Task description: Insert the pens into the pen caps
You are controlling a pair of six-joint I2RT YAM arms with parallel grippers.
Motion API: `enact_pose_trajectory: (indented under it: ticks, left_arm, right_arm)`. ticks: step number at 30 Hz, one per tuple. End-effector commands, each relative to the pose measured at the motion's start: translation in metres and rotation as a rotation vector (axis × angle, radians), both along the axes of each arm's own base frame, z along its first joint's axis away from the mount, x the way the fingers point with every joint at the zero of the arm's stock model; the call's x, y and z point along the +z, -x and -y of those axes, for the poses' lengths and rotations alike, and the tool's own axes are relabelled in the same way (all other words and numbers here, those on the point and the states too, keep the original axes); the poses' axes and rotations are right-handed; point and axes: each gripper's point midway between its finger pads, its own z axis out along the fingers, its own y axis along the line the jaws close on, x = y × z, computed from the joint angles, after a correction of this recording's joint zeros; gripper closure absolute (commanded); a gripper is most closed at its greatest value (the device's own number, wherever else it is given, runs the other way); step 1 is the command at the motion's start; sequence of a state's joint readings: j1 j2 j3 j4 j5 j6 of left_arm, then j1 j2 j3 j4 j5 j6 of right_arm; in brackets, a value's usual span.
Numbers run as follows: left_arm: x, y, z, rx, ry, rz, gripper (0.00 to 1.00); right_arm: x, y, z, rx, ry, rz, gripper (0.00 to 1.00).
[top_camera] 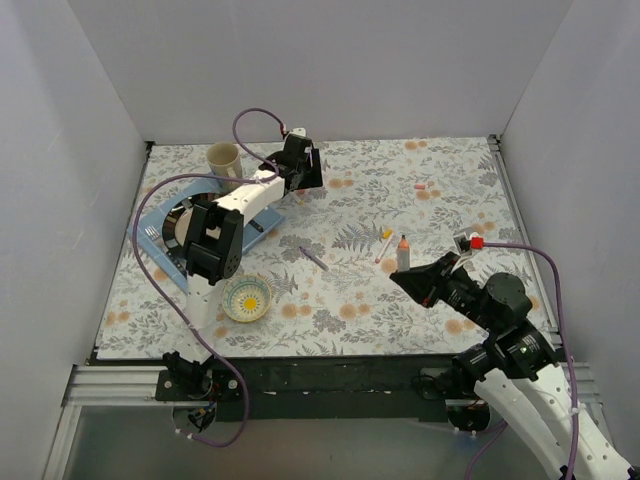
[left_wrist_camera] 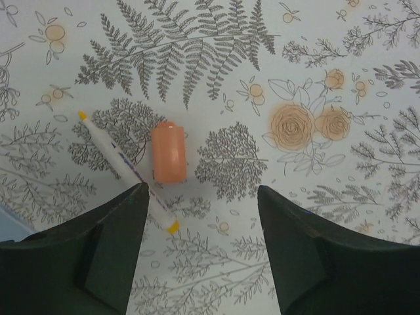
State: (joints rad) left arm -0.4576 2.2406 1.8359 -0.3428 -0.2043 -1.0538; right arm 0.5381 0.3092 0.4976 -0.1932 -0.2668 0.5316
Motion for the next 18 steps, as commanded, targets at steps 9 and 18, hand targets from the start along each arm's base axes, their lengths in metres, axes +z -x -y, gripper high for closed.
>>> enact_pose_trajectory:
  ticks: [9,18]
  left_arm:
    - [0.001,-0.042,-0.010,-0.004,-0.080,0.035,0.42]
    - [-0.022,-0.040,-0.016,-0.011,-0.127,-0.001,0.44]
  right_arm:
    - [0.011,-0.005,0.005,-0.029,0.020,0.059,0.99]
    - [0.006,-0.010,0.007,-0.051,0.036,0.050,0.99]
